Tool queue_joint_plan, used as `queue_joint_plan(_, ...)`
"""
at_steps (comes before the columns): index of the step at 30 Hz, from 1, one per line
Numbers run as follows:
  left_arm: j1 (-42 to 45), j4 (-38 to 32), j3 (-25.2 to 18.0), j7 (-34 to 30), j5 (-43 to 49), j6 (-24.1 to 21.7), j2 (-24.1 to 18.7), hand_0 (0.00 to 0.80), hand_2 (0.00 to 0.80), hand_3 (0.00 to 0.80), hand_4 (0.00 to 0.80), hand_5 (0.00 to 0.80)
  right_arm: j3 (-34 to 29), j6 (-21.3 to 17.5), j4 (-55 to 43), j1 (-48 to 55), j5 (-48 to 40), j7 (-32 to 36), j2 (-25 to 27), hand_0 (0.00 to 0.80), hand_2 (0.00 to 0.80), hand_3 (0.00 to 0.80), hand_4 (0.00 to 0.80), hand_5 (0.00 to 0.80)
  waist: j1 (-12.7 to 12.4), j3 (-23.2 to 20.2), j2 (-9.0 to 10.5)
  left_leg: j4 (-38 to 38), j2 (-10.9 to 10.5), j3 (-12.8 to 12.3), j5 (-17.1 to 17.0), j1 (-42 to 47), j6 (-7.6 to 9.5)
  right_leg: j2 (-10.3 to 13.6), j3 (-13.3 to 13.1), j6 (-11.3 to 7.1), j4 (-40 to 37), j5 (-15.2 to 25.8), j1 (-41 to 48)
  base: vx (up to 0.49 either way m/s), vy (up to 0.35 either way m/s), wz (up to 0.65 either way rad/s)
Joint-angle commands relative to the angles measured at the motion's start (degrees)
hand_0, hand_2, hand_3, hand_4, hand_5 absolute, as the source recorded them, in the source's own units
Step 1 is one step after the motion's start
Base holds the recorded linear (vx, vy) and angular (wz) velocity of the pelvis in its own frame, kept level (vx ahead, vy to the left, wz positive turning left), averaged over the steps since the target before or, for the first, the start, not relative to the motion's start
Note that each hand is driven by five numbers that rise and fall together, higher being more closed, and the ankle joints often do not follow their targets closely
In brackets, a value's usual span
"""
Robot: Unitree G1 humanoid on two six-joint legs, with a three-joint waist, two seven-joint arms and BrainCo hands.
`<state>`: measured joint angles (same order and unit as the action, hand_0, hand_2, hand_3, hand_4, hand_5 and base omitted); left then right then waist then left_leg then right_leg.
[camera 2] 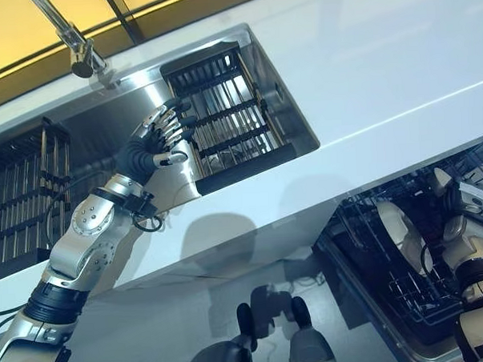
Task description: Take plates into dishwasher
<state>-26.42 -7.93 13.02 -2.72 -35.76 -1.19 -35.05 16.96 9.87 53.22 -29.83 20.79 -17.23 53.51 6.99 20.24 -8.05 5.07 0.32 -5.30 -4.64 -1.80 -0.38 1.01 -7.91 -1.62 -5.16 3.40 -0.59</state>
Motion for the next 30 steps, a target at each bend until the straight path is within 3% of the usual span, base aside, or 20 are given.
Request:
queue_joint_plan(1,-4.7,-2.2,1.4,0.7,-1.8,-4.4,-1.3,0.000,0.000,0.000,0.000,0.000,3.5,1.0,3.3,-6.5,-1.3,-1.9,3.4,0.800,0.800,0.800,0.800,0.800,-1.0,0.1,0.60,-0.1,-2.7,1.4,5.1,0.9,2.30,-1.7,2.3,-0.76,1.4,0.4,-4.3,0.000,0.000,0.00)
queue_joint_plan(8,-5.7,-2.5,1.6,0.9,-2.1,-4.5,-2.0,0.000,0.000,0.000,0.000,0.000,2.6,0.9,5.7,-5.1,-2.4,-3.0,3.5,0.800,0.800,0.800,0.800,0.800,-1.0,0.6,0.94,-0.1,-2.6,1.3,5.3,0.9,2.23,-1.5,2.9,-0.80,1.2,0.5,-4.3,-0.006,-0.006,0.01)
queue_joint_plan(9,-5.7,-2.5,1.7,0.8,-2.1,-4.5,-2.0,0.000,0.000,0.000,0.000,0.000,2.4,0.9,5.8,-5.0,-2.4,-3.2,3.6,0.687,0.687,0.687,0.687,0.687,-0.9,0.6,0.93,-0.1,-2.6,1.4,5.5,1.1,2.25,-1.5,3.0,-0.84,1.3,0.3,-4.1,0.000,0.000,0.00)
queue_joint_plan(10,-5.7,-2.4,1.7,0.6,-2.1,-4.6,-2.1,0.000,0.000,0.000,0.000,0.000,2.2,1.0,5.9,-4.8,-2.5,-3.5,3.7,0.295,0.295,0.295,0.295,0.295,-0.9,0.7,0.98,-0.1,-2.6,1.3,5.5,1.1,2.24,-1.5,3.0,-0.84,1.2,0.3,-4.0,0.000,0.000,0.00)
queue_joint_plan(11,-5.8,-2.4,1.8,0.5,-2.3,-4.6,-2.2,0.000,0.000,0.000,0.000,0.000,2.0,0.9,6.0,-4.6,-2.8,-3.8,3.9,0.000,0.000,0.000,0.000,0.000,-0.8,0.7,1.06,-0.1,-2.6,1.3,5.6,1.3,2.22,-1.5,3.0,-0.85,1.2,0.3,-3.8,0.000,0.000,0.00)
queue_joint_plan(22,-3.0,-2.7,0.9,-0.2,-2.3,-4.6,-1.1,0.000,0.000,0.000,0.000,0.000,-4.5,1.8,-0.5,2.3,-4.5,-7.0,4.4,0.000,0.000,0.000,0.000,0.000,0.3,-2.0,2.98,-0.1,-2.3,0.6,6.7,3.7,2.29,-1.9,2.4,-1.09,0.3,0.5,-1.2,0.023,0.034,0.00)
queue_joint_plan(30,0.9,-3.5,-0.6,-1.3,-1.8,-3.3,0.9,0.000,0.000,0.000,0.000,0.000,-13.6,-1.9,-8.9,13.6,-4.6,-6.0,4.3,0.000,0.000,0.000,0.000,0.000,1.7,-6.1,5.47,-0.1,-1.8,-0.6,8.1,6.7,2.70,-2.5,0.8,-1.61,0.2,0.2,1.3,0.059,0.077,0.00)
